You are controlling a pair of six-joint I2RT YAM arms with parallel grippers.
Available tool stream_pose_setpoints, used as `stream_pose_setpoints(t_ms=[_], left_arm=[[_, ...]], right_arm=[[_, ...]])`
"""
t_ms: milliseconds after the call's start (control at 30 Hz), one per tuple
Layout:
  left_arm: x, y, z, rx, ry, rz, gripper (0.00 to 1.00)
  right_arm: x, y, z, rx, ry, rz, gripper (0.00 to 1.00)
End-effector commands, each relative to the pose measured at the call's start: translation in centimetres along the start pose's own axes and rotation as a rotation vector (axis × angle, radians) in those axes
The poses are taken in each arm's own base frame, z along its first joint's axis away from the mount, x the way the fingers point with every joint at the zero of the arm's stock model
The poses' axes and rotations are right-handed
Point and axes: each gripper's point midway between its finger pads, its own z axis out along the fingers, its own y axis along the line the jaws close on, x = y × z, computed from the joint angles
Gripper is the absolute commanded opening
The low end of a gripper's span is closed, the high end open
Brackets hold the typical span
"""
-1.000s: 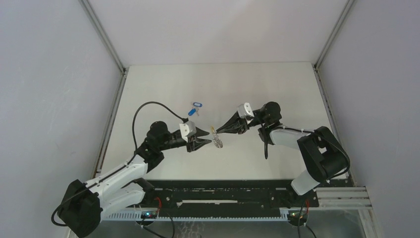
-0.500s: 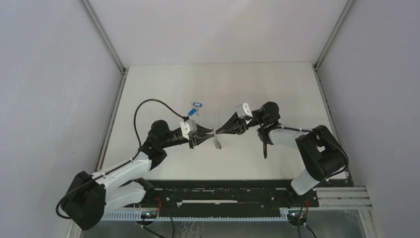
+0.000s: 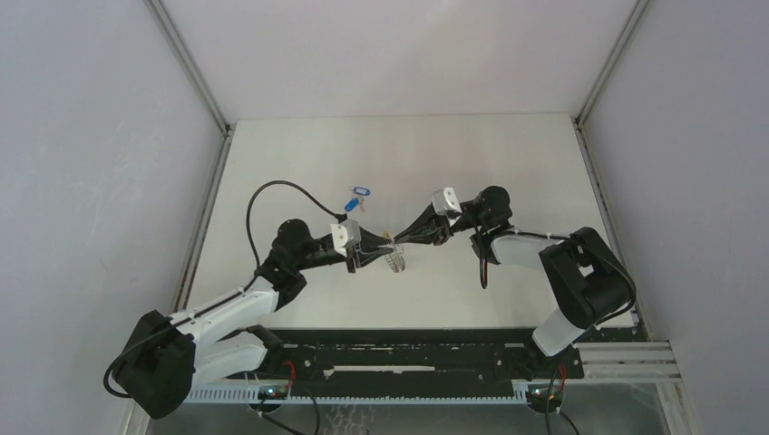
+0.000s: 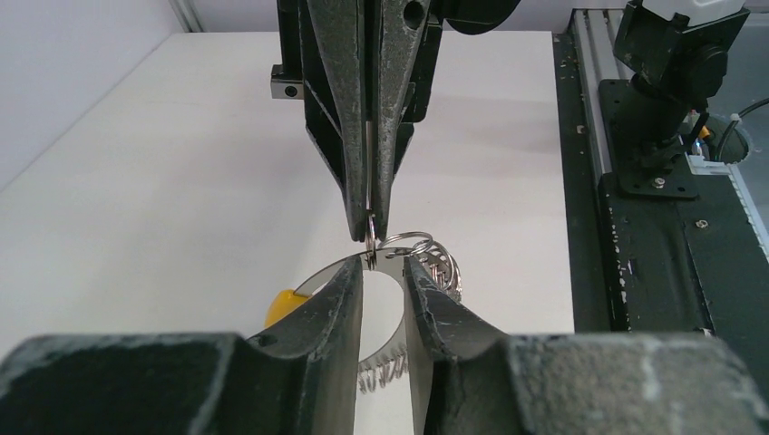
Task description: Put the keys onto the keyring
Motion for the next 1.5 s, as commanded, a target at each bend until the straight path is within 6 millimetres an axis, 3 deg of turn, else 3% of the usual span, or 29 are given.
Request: stream_pose_setpoints(t_ms=[0, 133, 533, 1000, 1467], left_arm=[[-2.8, 0.2, 0.5, 0.019, -0.065, 0.059, 0.28], [-2.7, 0.5, 0.4, 0.002, -0.056, 0.065, 0.25], [-2.8, 1.1, 0.4, -0.031, -0.054, 0.065, 0.01], [-1.0, 1.6, -0.2, -0.046, 0.102, 0.054, 0.0], [-0.5, 1.4, 0.1, -0.017, 0.132, 0.043, 0.0]], right_arm=[[-1.4, -1.2, 0.2, 0.021, -0.017, -0.055, 0.0], [-1.5, -1.1, 0.3, 0.015, -0.018, -0.055, 0.0], [-1.2, -0.9, 0.4, 0.011, -0.014, -0.031, 0.0], [1.4, -0.5, -0.1, 0.04, 0.157, 0.003, 0.12], [2.2, -0.5, 0.1, 0.042, 0.206, -0.003, 0.22]])
